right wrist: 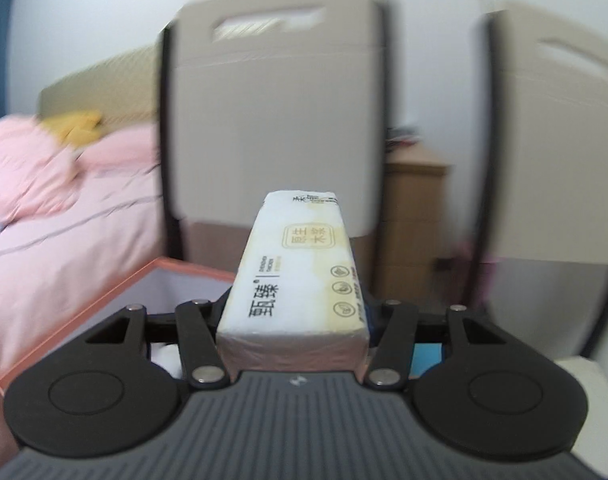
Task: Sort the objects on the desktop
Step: 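Carry the tissue pack with the right gripper into the box beside the panda and release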
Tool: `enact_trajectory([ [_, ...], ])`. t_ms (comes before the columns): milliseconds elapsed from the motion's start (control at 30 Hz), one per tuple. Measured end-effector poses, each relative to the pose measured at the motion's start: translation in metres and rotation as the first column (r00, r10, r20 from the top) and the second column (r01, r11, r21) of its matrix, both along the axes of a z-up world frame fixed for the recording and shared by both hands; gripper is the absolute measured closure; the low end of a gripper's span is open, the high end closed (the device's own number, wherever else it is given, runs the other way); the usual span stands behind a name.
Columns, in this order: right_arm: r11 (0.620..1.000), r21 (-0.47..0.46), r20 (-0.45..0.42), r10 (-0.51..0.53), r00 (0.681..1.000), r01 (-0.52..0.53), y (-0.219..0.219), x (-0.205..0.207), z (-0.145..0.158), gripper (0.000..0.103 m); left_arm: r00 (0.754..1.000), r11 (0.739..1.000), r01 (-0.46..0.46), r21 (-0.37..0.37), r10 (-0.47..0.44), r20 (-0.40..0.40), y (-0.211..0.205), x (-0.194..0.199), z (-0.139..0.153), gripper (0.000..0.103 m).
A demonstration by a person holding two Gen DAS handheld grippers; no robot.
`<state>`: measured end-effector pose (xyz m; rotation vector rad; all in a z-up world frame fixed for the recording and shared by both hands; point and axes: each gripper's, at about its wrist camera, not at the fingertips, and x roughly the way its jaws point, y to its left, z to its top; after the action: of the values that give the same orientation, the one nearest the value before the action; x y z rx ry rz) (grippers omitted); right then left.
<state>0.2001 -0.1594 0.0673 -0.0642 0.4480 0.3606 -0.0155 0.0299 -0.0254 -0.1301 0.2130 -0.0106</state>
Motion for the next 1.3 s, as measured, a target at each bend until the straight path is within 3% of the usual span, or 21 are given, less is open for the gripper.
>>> enact_trajectory([
  [167, 0.992, -0.097, -0.158, 0.066, 0.985, -0.082, 0.066, 0.051, -0.036, 0.047, 1.0, 1.0, -0.004, -0.03, 0.004, -0.008, 0.008, 0.001, 0.001, 0.0],
  [333, 0.982, -0.149, -0.238, 0.075, 0.968, -0.113, 0.094, 0.083, -0.074, 0.047, 1.0, 0.999, 0.002, -0.046, -0.003, -0.017, 0.013, 0.003, 0.0, 0.0],
  [467, 0.977, -0.175, -0.281, 0.067, 0.958, -0.119, 0.102, 0.099, -0.104, 0.047, 0.999, 0.999, -0.004, -0.045, 0.002, -0.032, 0.016, 0.006, -0.001, 0.0],
  [700, 0.977, -0.184, -0.304, 0.052, 0.951, -0.112, 0.107, 0.114, -0.13, 0.047, 0.999, 0.999, -0.004, -0.054, 0.002, -0.045, 0.017, 0.009, -0.005, 0.0],
  [933, 0.978, -0.184, -0.378, 0.023, 0.926, -0.1, 0.109, 0.12, -0.139, 0.043, 0.999, 0.999, -0.003, -0.053, 0.0, -0.052, 0.015, 0.011, -0.006, 0.0],
  [1033, 0.983, -0.155, -0.338, 0.037, 0.94, -0.094, 0.103, 0.108, -0.125, 0.035, 0.999, 0.999, 0.0, -0.048, -0.003, -0.051, 0.014, 0.01, -0.006, 0.0],
  [1100, 0.987, -0.136, -0.311, 0.045, 0.949, -0.091, 0.099, 0.099, -0.115, 0.02, 0.999, 0.999, -0.001, -0.048, -0.001, -0.049, 0.014, 0.01, -0.006, 0.0],
  [1300, 0.994, -0.077, -0.218, 0.061, 0.974, -0.08, 0.083, 0.066, -0.088, 0.014, 0.999, 0.999, 0.004, -0.037, -0.005, -0.039, 0.011, 0.007, -0.005, 0.0],
])
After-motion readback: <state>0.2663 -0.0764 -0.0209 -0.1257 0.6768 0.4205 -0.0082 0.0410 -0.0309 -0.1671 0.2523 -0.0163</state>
